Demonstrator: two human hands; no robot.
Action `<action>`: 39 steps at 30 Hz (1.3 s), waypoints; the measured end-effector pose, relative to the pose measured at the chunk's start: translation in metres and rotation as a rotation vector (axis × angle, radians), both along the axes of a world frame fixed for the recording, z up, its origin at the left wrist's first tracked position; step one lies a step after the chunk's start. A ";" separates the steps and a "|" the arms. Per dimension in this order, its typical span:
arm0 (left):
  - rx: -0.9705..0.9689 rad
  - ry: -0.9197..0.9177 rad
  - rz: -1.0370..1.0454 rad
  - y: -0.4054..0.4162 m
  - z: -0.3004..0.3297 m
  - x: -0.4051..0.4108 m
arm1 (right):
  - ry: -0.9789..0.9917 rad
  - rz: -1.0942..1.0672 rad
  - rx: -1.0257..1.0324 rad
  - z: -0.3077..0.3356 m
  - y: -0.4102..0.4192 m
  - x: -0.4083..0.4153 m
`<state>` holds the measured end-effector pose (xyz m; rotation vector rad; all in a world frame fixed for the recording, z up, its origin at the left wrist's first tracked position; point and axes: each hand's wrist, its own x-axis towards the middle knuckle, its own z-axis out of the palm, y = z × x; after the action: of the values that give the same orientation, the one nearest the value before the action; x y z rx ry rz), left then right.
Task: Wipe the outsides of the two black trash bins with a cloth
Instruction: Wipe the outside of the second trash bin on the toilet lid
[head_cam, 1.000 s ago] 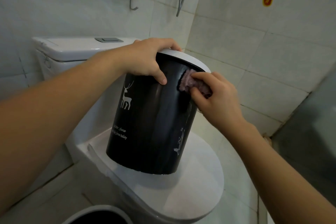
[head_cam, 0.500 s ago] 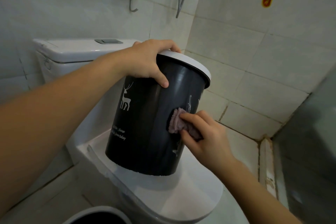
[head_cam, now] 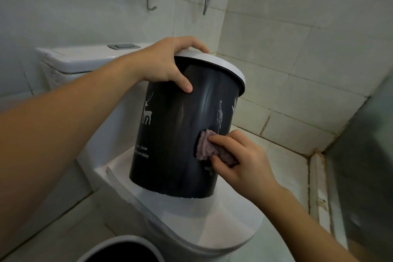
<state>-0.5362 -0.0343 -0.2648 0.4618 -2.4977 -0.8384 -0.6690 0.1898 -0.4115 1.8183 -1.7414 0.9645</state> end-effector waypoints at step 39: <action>-0.010 -0.041 0.013 -0.009 -0.003 0.001 | 0.189 0.092 0.163 0.010 0.000 0.016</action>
<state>-0.5352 -0.0437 -0.2676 0.4956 -2.5322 -0.8184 -0.6526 0.1903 -0.4015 2.0357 -1.6738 0.6761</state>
